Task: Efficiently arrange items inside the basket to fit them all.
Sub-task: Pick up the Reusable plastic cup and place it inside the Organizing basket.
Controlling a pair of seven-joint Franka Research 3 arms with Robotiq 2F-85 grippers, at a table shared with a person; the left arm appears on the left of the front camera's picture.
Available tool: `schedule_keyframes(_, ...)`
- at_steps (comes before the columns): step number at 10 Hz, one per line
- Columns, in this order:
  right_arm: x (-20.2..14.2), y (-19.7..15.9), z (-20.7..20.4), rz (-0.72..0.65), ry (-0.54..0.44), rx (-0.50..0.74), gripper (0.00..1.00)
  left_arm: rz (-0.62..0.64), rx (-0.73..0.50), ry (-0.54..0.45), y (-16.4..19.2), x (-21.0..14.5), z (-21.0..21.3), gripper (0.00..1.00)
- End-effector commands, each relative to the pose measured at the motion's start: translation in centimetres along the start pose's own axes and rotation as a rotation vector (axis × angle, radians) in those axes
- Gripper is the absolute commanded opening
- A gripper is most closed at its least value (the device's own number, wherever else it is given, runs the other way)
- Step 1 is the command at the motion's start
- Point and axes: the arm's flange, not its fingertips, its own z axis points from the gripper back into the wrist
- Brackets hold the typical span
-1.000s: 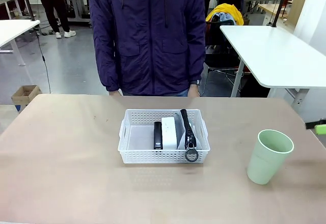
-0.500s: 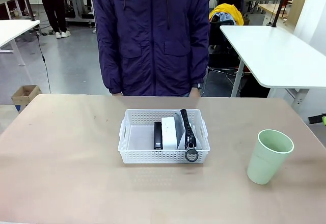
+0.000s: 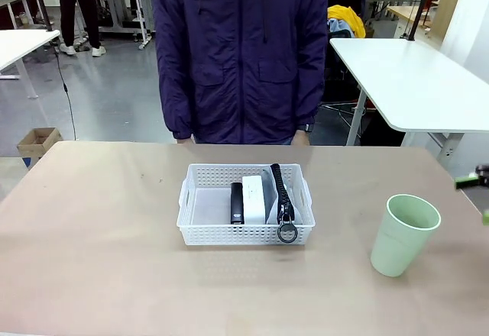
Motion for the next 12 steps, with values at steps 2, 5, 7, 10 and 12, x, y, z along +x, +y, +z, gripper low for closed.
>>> schedule_keyframes(2, -4.3, 0.9, -2.1, 0.286, 0.084, 0.075, 1.00, 0.000, 0.006, -0.001, -0.3, -0.3, -0.3, 1.00)
schedule_keyframes(5, -7.1, 0.5, -5.3, 0.252, 0.203, -0.008, 1.00, 0.000, 0.006, -0.001, -0.3, -0.3, -0.3, 1.00)
schedule_keyframes(7, -8.2, 0.8, -5.7, 0.257, 0.257, -0.068, 1.00, 0.000, 0.006, -0.001, -0.3, -0.3, -0.3, 1.00)
schedule_keyframes(10, -9.3, 0.7, -7.0, 0.256, 0.285, -0.098, 1.00, 0.000, 0.006, -0.001, -0.3, -0.3, -0.3, 1.00)
schedule_keyframes(12, -10.3, 0.1, -8.2, 0.208, 0.282, -0.064, 1.00, 0.000, 0.006, -0.001, -0.3, -0.3, -0.3, 1.00)
